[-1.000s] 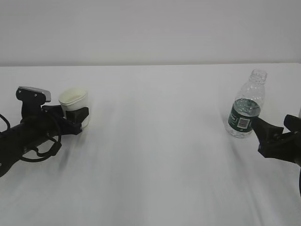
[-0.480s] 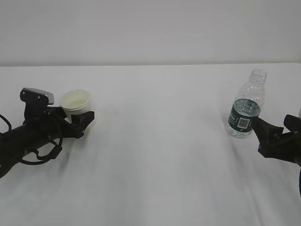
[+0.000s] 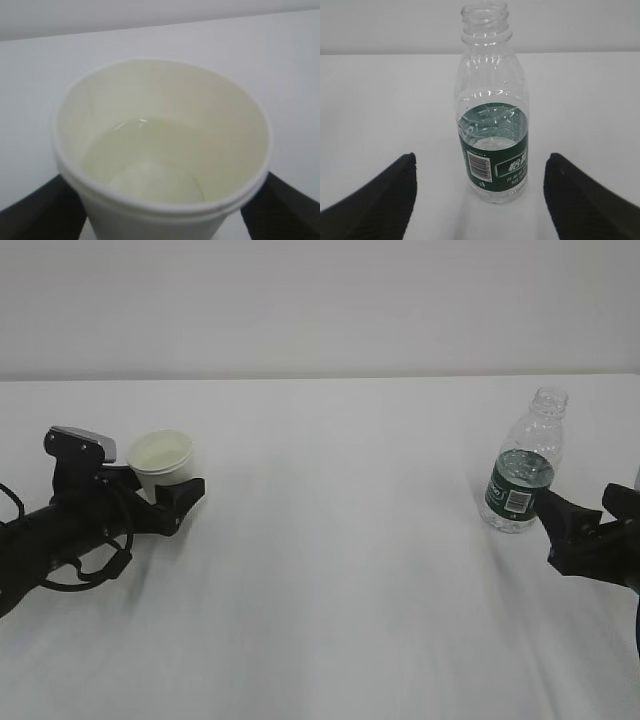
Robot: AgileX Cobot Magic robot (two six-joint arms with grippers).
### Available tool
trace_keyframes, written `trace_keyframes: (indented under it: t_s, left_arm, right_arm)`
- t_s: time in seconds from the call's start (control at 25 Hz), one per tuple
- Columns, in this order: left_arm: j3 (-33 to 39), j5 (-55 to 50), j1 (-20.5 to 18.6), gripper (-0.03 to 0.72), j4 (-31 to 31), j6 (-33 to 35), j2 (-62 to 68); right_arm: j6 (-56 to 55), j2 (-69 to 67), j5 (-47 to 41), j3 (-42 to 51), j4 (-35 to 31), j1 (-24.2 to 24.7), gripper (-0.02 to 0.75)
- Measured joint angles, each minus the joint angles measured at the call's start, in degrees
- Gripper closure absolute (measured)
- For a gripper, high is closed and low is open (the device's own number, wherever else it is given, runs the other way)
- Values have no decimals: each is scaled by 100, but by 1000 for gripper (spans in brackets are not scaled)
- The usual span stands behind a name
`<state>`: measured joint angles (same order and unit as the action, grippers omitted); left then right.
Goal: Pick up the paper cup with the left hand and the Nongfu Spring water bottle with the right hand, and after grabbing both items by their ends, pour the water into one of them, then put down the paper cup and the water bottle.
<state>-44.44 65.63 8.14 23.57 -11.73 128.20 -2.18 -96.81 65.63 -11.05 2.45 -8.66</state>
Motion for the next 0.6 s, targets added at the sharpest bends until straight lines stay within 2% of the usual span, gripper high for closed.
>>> trace_keyframes:
  t_s: [0.6]
  left_arm:
    - [287,0,0,17,42,0,-284]
  right_arm:
    - [-4,0,0,0,39,0,146]
